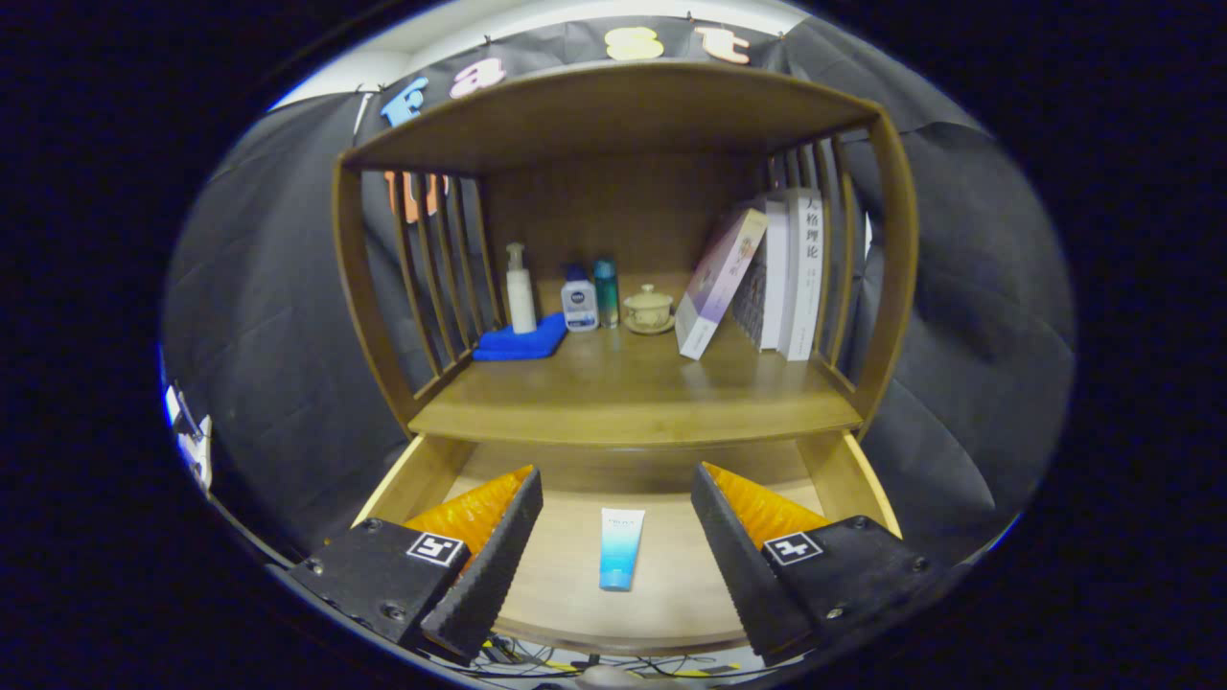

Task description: Pull open the drawer, take out the items inside it, and place them on the countertop above the cabinet.

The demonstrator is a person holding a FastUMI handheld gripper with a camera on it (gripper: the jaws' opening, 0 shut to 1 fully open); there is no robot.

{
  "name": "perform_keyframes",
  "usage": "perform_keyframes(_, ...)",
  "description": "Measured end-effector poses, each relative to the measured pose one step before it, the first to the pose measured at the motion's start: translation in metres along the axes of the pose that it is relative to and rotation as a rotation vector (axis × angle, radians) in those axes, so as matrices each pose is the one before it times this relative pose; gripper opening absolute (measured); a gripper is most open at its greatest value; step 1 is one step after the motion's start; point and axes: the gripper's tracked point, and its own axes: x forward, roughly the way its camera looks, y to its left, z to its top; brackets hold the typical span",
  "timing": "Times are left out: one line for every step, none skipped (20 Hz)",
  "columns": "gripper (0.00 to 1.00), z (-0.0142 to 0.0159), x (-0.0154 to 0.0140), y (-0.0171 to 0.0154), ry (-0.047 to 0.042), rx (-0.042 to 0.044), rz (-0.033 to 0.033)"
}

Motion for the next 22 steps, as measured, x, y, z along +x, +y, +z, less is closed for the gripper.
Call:
perform_keyframes(0.99, -0.00440, 0.01453, 0.00485, 0.04519, 0.00351, 0.00743)
perform_keyframes(0.99, -0.00524, 0.01166, -0.00139, 0.04665, -0.00275, -0.01064)
perform_keyframes(0.99, -0.00625, 0.01237, -0.00036, 0.04530, -0.00522, -0.00187)
perform_keyframes(0.99, -0.00703, 0.01157, 0.00200, 0.05127, -0.00142, -0.00585)
perform_keyframes(0.99, -0.00676, 0.00877, 0.00054, 0.04622, -0.01692, -0.00892)
perform_keyframes(0.99, -0.00810, 0.01597, -0.00079, 0.03862, -0.01279, -0.00605)
perform_keyframes(0.99, -0.00839, 0.00931, 0.00034, 0.04391, -0.01136, -0.00800)
perform_keyframes(0.99, -0.00882, 0.01003, 0.00090, 0.04505, -0.01738, -0.00934)
perform_keyframes(0.99, -0.00668, 0.00892, -0.00019, 0.03840, -0.01517, -0.00842)
perform_keyframes(0.99, -0.00698, 0.01106, -0.00101, 0.03342, -0.00516, -0.00359)
perform_keyframes(0.99, -0.00657, 0.00642, -0.00125, 0.03960, 0.00281, -0.00425)
perform_keyframes(0.99, -0.00464, 0.00158, 0.00110, 0.04182, 0.00836, 0.00590)
perform_keyframes(0.99, -0.00062, -0.00177, 0.00109, 0.01920, 0.00263, -0.00157)
perform_keyframes(0.99, -0.00239, 0.00524, 0.00129, 0.02184, -0.00089, -0.00022)
perform_keyframes(0.99, -0.00421, 0.00239, -0.00130, 0.03012, 0.00408, -0.00716)
perform_keyframes(0.98, -0.00309, 0.00279, 0.00199, 0.03198, 0.00068, 0.00225)
perform_keyframes(0.97, -0.00445, 0.00306, 0.00235, 0.03526, 0.00455, 0.00867)
perform_keyframes(0.97, -0.00530, 0.00373, -0.00056, 0.03751, 0.01267, 0.00373)
perform_keyframes(0.96, -0.00379, 0.00357, 0.00047, 0.03411, 0.00703, 0.00430)
perform_keyframes(0.95, -0.00472, 0.00262, -0.00043, 0.02297, 0.00375, -0.00270)
perform_keyframes(0.93, -0.00150, 0.00245, -0.00092, 0.01568, 0.00110, -0.00569)
perform_keyframes(0.89, -0.00098, 0.00178, -0.00108, 0.01228, -0.00204, -0.00361)
